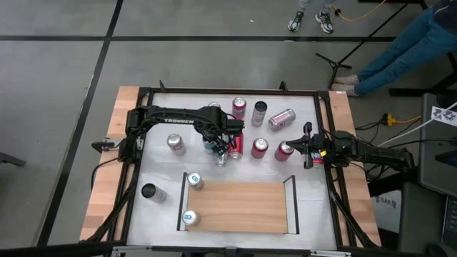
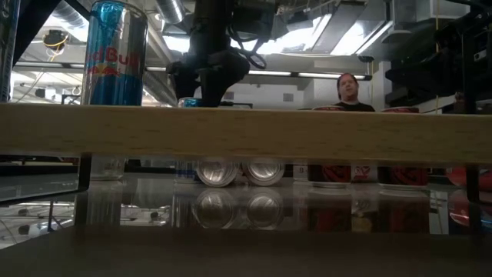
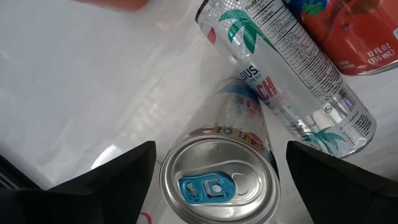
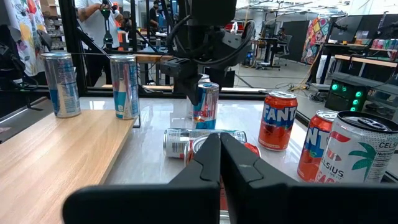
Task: Place canned beverage on shelf
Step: Put the blue soda can on the shelf aligned with the other blue soda can
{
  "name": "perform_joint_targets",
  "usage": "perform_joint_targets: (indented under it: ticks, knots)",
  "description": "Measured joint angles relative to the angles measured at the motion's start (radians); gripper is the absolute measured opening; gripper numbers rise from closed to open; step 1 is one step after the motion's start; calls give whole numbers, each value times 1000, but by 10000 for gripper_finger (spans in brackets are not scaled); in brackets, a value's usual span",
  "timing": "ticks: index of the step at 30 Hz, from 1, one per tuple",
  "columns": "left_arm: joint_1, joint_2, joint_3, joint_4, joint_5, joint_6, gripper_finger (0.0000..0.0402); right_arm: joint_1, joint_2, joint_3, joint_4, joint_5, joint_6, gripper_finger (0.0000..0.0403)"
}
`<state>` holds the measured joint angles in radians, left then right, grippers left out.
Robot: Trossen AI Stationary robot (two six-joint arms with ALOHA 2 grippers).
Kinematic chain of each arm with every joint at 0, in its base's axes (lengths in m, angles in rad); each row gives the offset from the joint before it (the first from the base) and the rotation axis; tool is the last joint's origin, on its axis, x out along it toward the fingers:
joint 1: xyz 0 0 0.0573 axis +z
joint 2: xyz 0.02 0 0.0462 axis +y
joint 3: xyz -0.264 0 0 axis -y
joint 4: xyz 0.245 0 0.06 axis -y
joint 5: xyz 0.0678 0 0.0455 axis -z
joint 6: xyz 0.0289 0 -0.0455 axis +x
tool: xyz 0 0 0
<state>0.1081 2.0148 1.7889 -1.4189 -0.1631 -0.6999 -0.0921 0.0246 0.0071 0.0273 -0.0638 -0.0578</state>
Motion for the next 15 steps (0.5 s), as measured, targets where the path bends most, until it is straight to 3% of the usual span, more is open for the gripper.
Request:
perform_joint_targets:
  ticks: [7, 15]
  knots:
    - [0, 0, 0, 0, 0, -31, 339, 0, 0, 0, 0, 0, 0, 1]
    - [0, 0, 0, 0, 0, -31, 279, 0, 0, 0, 0, 0, 0, 1]
